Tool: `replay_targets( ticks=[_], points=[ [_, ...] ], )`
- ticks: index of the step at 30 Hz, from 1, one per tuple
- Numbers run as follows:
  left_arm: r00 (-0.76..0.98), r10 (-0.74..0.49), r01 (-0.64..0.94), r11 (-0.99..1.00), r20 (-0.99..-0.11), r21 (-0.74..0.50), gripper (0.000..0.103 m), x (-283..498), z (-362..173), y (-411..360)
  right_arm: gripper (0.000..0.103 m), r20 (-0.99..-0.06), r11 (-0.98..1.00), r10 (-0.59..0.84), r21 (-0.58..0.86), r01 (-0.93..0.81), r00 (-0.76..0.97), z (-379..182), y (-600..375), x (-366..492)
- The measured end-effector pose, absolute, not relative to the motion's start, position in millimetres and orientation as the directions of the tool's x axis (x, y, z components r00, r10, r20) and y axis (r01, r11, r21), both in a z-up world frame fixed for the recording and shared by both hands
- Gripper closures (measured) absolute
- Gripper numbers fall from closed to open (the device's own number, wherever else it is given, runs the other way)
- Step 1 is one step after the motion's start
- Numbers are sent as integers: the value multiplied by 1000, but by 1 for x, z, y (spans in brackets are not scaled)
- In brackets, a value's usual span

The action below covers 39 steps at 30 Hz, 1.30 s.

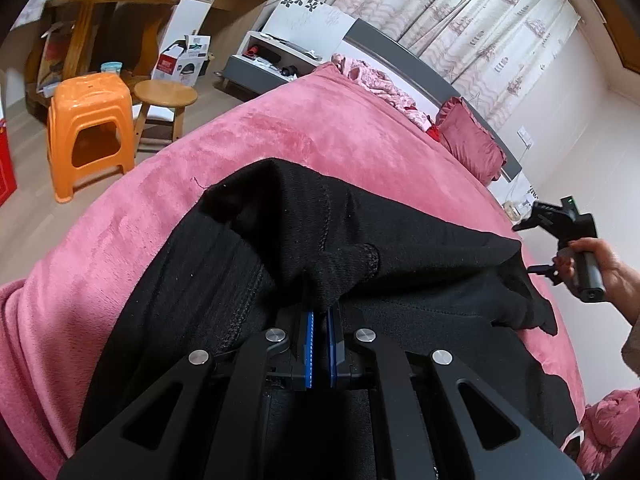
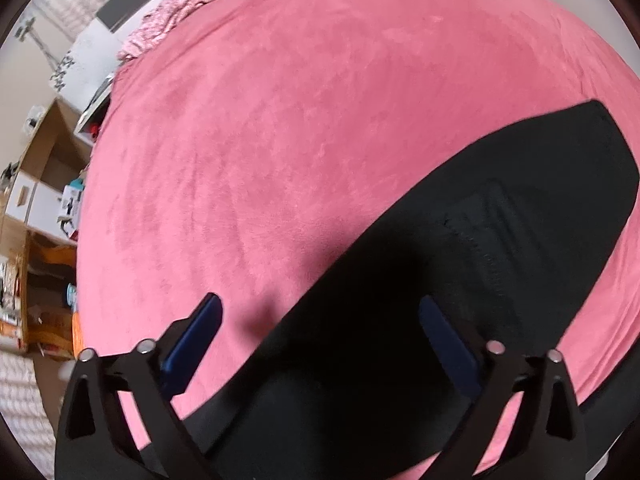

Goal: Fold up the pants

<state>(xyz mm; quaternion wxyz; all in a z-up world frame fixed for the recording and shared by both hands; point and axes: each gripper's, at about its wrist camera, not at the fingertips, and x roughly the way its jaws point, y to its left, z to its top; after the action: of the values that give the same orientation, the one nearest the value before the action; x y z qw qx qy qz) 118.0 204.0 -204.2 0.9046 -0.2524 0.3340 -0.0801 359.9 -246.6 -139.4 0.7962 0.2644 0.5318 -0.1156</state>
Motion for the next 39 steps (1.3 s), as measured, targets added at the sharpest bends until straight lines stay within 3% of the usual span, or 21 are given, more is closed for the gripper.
replay_targets(
  ticks=[1,2,3,4,6,8,12,17,28,32,38,39],
  points=[
    [764,-316,-23,858,-563,-512,99,118,-204,204,36,-908,828,109,308,469,404,-144,-250,357],
    [763,-317,-23,857,-563,-514,99,118,-205,204,56,-908,819,131,325,473,398,-150,-253,357],
    [763,-318,-22,856,-562,-516,99,118,-205,204,65,-905,809,155,347,475,397,-154,-257,354],
    [763,-320,-22,856,-561,-517,99,118,-205,206,68,-899,801,175,367,473,402,-156,-260,352],
    [766,-324,-23,850,-556,-527,99,118,-204,207,84,-883,798,209,402,449,419,-153,-264,345],
    [779,-336,-30,823,-529,-567,99,116,-198,214,89,-863,805,224,425,414,452,-141,-270,335],
    [854,-343,-3,749,-391,-662,99,107,-169,235,89,-796,816,277,491,306,537,-109,-277,301],
    [887,-354,68,737,-297,-673,99,99,-136,241,89,-706,790,343,574,216,620,-81,-288,236],
    [871,-373,-26,613,-319,-789,99,74,-152,266,89,-631,819,352,565,99,691,-99,-267,113],
    [857,-379,-42,622,-348,-782,99,56,-153,270,87,-618,816,348,570,97,704,-136,-257,61],
    [821,-403,-141,545,-405,-827,99,39,-174,276,86,-691,809,364,567,155,624,-212,-252,39],
    [808,-410,-175,519,-424,-836,92,36,-179,276,86,-682,802,375,578,149,628,-216,-254,39]
  ],
)
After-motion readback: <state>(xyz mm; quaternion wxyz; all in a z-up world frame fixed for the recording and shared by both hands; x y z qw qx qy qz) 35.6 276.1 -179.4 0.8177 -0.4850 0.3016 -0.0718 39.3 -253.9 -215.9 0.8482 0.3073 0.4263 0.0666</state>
